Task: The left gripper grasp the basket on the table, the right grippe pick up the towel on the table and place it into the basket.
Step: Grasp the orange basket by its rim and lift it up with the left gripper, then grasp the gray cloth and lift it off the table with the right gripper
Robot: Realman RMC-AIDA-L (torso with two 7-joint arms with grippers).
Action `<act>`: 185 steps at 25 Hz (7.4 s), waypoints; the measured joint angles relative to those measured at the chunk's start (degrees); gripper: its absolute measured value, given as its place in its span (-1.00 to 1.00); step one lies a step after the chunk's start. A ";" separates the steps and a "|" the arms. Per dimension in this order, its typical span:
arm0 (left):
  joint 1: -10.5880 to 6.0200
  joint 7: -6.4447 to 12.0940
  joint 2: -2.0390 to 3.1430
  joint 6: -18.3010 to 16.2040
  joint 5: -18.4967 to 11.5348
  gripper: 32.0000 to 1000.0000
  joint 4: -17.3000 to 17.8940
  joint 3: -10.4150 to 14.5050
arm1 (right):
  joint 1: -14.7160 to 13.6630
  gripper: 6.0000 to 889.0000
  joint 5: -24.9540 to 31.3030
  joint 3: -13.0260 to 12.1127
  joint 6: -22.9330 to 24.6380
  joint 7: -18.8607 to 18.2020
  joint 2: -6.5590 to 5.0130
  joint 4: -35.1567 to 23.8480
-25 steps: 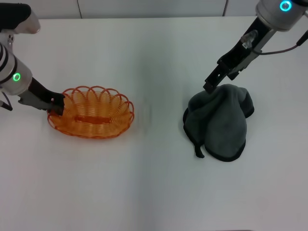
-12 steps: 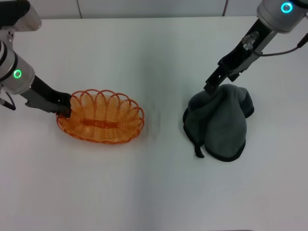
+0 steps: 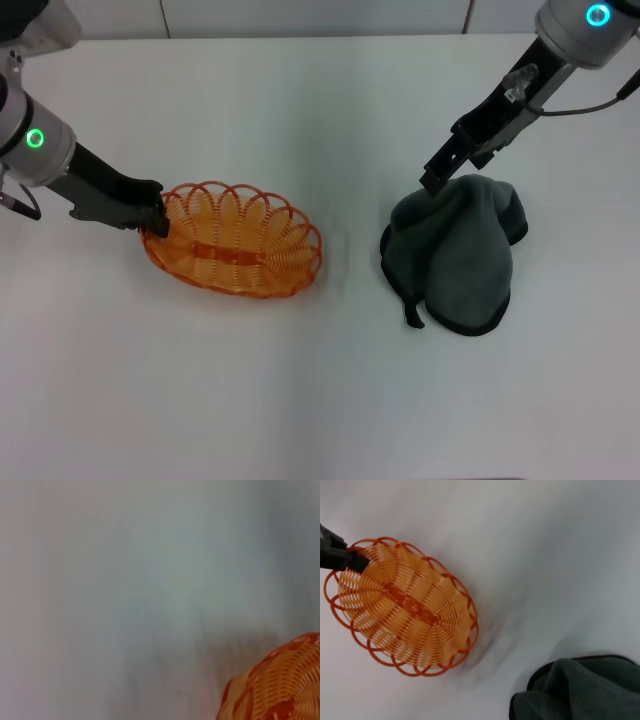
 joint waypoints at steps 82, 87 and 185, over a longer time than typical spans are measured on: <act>-0.12 -0.27 3.18 14.46 -16.44 -0.84 0.42 -9.87 | -1.88 0.87 -2.00 -0.99 10.40 -2.74 0.47 6.82; -0.12 -0.26 3.17 14.39 -16.44 -0.84 0.42 -9.92 | -1.88 0.87 -2.02 -2.69 11.94 -2.96 1.34 7.63; 0.46 0.35 3.09 13.43 -16.28 -0.84 0.32 -10.06 | -4.25 -0.92 -1.64 -9.12 29.23 -9.94 4.26 13.44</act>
